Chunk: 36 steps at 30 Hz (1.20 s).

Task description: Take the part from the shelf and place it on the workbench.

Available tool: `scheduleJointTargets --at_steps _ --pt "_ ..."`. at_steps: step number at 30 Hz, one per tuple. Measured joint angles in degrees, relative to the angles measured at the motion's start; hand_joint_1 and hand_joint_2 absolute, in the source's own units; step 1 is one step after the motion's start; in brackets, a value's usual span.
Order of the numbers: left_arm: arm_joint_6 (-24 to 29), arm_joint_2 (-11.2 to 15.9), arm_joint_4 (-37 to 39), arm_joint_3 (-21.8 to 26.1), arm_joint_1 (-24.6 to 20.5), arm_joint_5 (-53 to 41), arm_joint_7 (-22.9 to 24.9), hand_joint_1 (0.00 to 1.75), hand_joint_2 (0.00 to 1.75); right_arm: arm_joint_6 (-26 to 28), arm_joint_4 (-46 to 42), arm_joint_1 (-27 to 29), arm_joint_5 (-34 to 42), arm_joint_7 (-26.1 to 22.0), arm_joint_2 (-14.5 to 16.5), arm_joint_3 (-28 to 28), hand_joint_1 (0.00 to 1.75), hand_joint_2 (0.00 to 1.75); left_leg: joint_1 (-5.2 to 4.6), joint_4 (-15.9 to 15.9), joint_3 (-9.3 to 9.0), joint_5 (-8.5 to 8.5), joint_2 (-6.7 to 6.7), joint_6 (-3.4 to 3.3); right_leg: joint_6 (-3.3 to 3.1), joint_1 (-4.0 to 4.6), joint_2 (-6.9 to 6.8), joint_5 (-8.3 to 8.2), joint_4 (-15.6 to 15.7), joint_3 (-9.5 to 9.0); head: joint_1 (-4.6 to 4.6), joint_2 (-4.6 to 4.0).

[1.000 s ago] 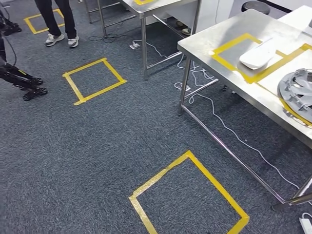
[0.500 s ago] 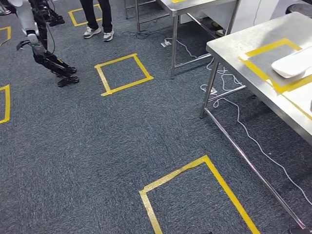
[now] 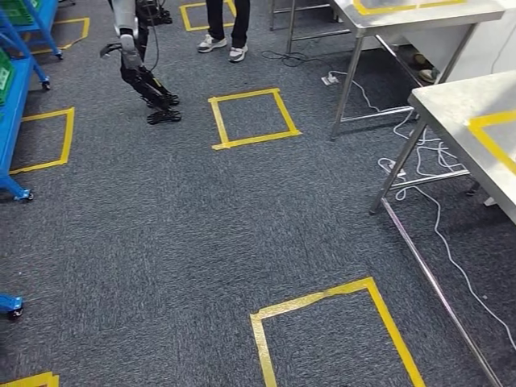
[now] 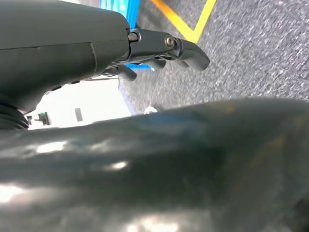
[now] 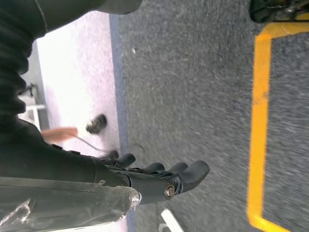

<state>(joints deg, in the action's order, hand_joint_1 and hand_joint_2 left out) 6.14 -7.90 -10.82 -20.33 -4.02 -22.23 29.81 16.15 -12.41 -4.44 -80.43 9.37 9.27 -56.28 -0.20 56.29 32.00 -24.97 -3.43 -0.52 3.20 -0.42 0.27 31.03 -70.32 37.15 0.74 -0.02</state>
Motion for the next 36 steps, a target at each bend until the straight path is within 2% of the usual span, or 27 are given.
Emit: scheduleJointTargets --at_steps 2,3,4,6,7,8,10,12,13,14,15,16,17,19,20,22,23,24,26,27,28,29,30,31,33,35,36 --pt "0.0 0.1 0.0 0.1 -0.1 0.0 0.0 0.0 0.0 0.0 0.0 0.0 0.0 0.0 0.0 -0.1 0.0 1.75 0.12 0.3 0.08 -0.05 -1.57 0.55 0.08 -0.54 2.49 -3.22 7.7 -3.55 0.03 0.0" --pt "0.0 0.1 0.0 0.1 -0.1 0.0 0.0 0.0 0.0 0.0 0.0 -0.1 0.0 0.0 0.0 -0.2 0.0 1.75 0.15 0.5 0.28 -0.02 -2.21 0.92 -0.05 -0.72 3.6 -3.83 10.0 -4.64 0.04 0.01" --pt "0.0 0.2 0.0 0.3 -0.1 0.0 0.0 0.0 0.0 -0.1 0.0 -0.1 0.0 0.0 0.0 -0.2 0.0 1.75 0.19 0.5 0.55 0.08 -2.78 1.3 -0.3 -0.79 4.36 -3.83 11.0 -5.09 0.05 0.01" --pt "0.0 0.3 0.0 0.6 0.1 0.0 0.0 0.0 0.0 0.0 0.0 -0.2 0.1 0.0 0.0 -0.2 0.0 1.75 0.41 0.4 0.98 0.39 -3.74 1.95 -1.2 -0.59 3.58 -3.91 11.1 -5.11 0.07 0.01" --pt "0.0 0.3 0.0 0.7 0.2 0.0 0.0 0.0 0.0 0.0 0.0 -0.2 0.1 0.1 0.0 -0.3 0.0 1.75 0.44 0.7 1.21 0.13 -3.17 2.19 -1.66 -0.51 2.95 -4.01 11.2 -5.11 0.02 0.0" --pt "0.0 0.3 0.1 0.8 0.2 0.0 0.0 0.0 0.0 0.0 0.0 -0.2 0.1 0.1 0.0 -0.3 0.0 1.75 0.4 1.9 1.81 -0.73 -1.99 2.4 -2.11 -0.45 2.23 -4.11 11.3 -5.13 -0.14 0.0" --pt "0.0 0.3 0.1 0.9 0.0 0.0 0.0 0.0 0.0 0.1 0.0 -0.2 0.1 0.1 0.0 -0.3 0.0 1.75 0.22 7.6 4.52 -4.17 1.22 2.7 -2.73 -0.25 0.67 -4.16 11.4 -5.1 -0.48 0.0" --pt "0.0 0.3 0.1 1.0 0.0 0.0 0.0 0.0 0.0 0.2 0.0 0.0 0.1 0.1 0.0 -0.3 0.0 1.75 0.22 14.8 7.92 -7.31 2.36 2.84 -3.0 0.02 -1.07 -4.08 11.4 -5.02 -0.6 0.01" --pt "0.0 0.4 0.1 1.0 0.0 0.0 0.0 0.0 0.0 0.2 0.0 0.0 0.0 0.1 0.0 -0.3 0.0 1.75 0.21 16.6 8.69 -7.6 2.5 2.81 -3.05 0.12 -1.91 -4.04 11.4 -5.01 -0.61 0.01" --pt "0.0 0.4 0.1 1.1 0.0 -0.1 0.0 0.0 0.0 0.3 0.0 0.0 0.0 0.2 -0.1 -0.4 0.0 1.75 0.2 16.3 8.41 -6.83 2.6 2.72 -3.07 0.19 -2.67 -4.01 11.4 -5.02 -0.61 0.02" --pt "0.0 0.4 0.1 1.1 0.1 -0.1 0.0 0.0 0.0 0.3 0.0 0.0 0.0 0.2 -0.1 -0.4 0.0 1.75 0.15 14.0 7.09 -5.24 2.92 2.57 -3.05 0.24 -3.36 -3.96 11.4 -5.09 -0.61 0.01" --pt "0.0 0.4 0.1 1.1 0.1 -0.1 0.0 0.0 0.0 0.4 0.0 -0.1 0.0 0.2 -0.1 -0.4 0.0 1.75 0.03 10.5 5.07 -3.35 3.9 2.36 -2.99 0.28 -3.96 -3.9 11.4 -5.2 -0.62 0.01" --pt "0.0 0.4 0.1 1.1 0.1 -0.1 0.0 0.0 0.0 0.4 0.0 -0.1 0.0 0.2 -0.1 -0.4 0.0 1.75 -0.23 6.6 2.94 -1.94 5.63 2.2 -2.82 0.43 -4.52 -3.76 11.3 -5.32 -0.64 0.01" --pt "0.0 0.3 0.1 1.1 -0.1 -0.2 0.0 0.0 0.0 0.5 0.0 -0.1 -0.1 0.3 -0.1 -0.4 0.0 1.75 -0.7 1.6 0.43 -0.76 8.13 1.63 -2.34 0.77 -5.7 -3.51 11.3 -5.49 -0.69 0.02" --pt "0.0 0.2 0.1 1.1 -0.1 -0.2 0.0 0.0 0.0 0.6 0.0 -0.1 -0.1 0.3 -0.1 -0.4 0.0 1.75 -0.88 0.8 0.22 -0.85 8.32 1.38 -2.08 0.92 -6.4 -3.42 11.3 -5.59 -0.71 0.01" --pt "0.0 0.2 0.1 1.1 0.1 -0.2 0.0 0.0 0.0 0.6 0.0 -0.2 0.0 0.4 -0.1 -0.4 0.0 1.75 -0.75 0.6 0.33 -0.65 6.83 0.74 -1.55 0.88 -7.51 -3.19 11.4 -5.87 -0.71 0.01" --pt "0.0 0.2 0.1 1.1 0.2 -0.2 0.0 0.0 0.0 0.6 0.0 -0.3 0.0 0.4 -0.1 -0.4 0.0 1.75 -0.58 0.4 0.27 -0.53 6.12 0.5 -1.21 0.8 -6.77 -2.71 10.9 -5.81 -0.67 0.0" --pt "0.0 0.2 0.1 1.1 0.2 -0.3 0.0 0.0 0.0 0.7 0.0 -0.4 0.0 0.5 -0.1 -0.4 0.0 1.75 -0.38 0.3 0.19 -0.39 5.4 0.28 -0.86 0.68 -5.31 -1.76 9.5 -5.28 -0.54 0.0" --pt "0.0 0.1 0.1 1.2 0.0 -0.4 0.0 0.0 0.0 0.7 0.0 -0.4 0.0 0.7 -0.1 -0.5 0.0 1.75 -0.15 0.2 0.17 -0.27 3.95 -0.02 -0.34 0.47 -1.87 1.32 3.5 -2.46 -0.17 0.0" --pt "0.0 0.1 0.1 1.2 -0.1 -0.4 0.0 0.0 0.0 0.7 0.0 -0.3 -0.1 0.9 -0.1 -0.6 0.0 1.75 -0.12 0.3 0.19 -0.25 3.17 -0.13 -0.22 0.42 -1.08 2.76 -0.2 -0.6 -0.04 0.0" --pt "0.1 0.0 0.1 1.2 -0.1 -0.4 0.0 0.0 0.0 0.7 0.0 -0.2 -0.1 1.2 -0.2 -0.7 0.0 1.75 -0.1 0.3 0.18 -0.25 2.38 -0.21 -0.16 0.4 -0.8 3.49 -2.8 0.9 0.02 0.0" --pt "0.1 0.0 0.1 1.2 0.0 -0.4 0.0 0.0 0.0 0.7 0.0 0.0 -0.2 1.4 -0.2 -0.7 0.0 1.75 -0.07 0.3 0.17 -0.25 1.62 -0.24 -0.14 0.36 -0.65 3.31 -3.9 1.69 0.04 0.0" --pt "0.2 0.0 0.1 1.3 0.0 -0.3 0.0 0.0 0.0 0.6 0.0 0.1 -0.3 1.6 -0.2 -0.8 0.0 1.75 0.01 0.3 0.11 -0.24 0.79 -0.17 -0.12 0.28 -0.47 1.96 -2.8 1.39 0.03 0.0" --pt "0.2 0.0 0.1 1.3 0.0 -0.3 0.0 0.0 0.0 0.6 0.0 0.1 -0.4 1.7 -0.2 -0.8 0.0 1.75 0.12 0.4 0.07 -0.26 -0.02 -0.02 -0.04 0.1 -0.05 -0.06 0.1 0.23 0.03 0.0" --pt "0.2 0.0 0.1 1.3 0.0 -0.3 0.0 0.0 0.0 0.6 0.0 0.1 -0.7 1.8 -0.3 -0.8 0.0 1.75 0.25 0.8 0.21 -0.38 -1.52 0.6 0.18 -0.61 2.45 -3.34 7.1 -2.92 0.06 0.0" --pt "0.2 0.1 0.1 1.4 0.0 -0.3 0.0 0.0 0.0 0.6 0.0 0.1 -0.9 1.7 -0.3 -0.8 0.0 1.75 0.28 1.0 0.71 -0.27 -2.79 1.38 -0.17 -0.95 4.27 -3.93 10.2 -4.37 0.06 0.01" --pt "0.2 0.1 0.1 1.4 0.1 -0.3 0.1 0.0 0.0 0.6 0.0 0.1 -0.9 1.7 -0.3 -0.8 0.0 1.75 0.33 1.0 0.98 -0.1 -3.4 1.72 -0.64 -0.85 4.12 -3.8 10.4 -4.51 0.06 0.01"
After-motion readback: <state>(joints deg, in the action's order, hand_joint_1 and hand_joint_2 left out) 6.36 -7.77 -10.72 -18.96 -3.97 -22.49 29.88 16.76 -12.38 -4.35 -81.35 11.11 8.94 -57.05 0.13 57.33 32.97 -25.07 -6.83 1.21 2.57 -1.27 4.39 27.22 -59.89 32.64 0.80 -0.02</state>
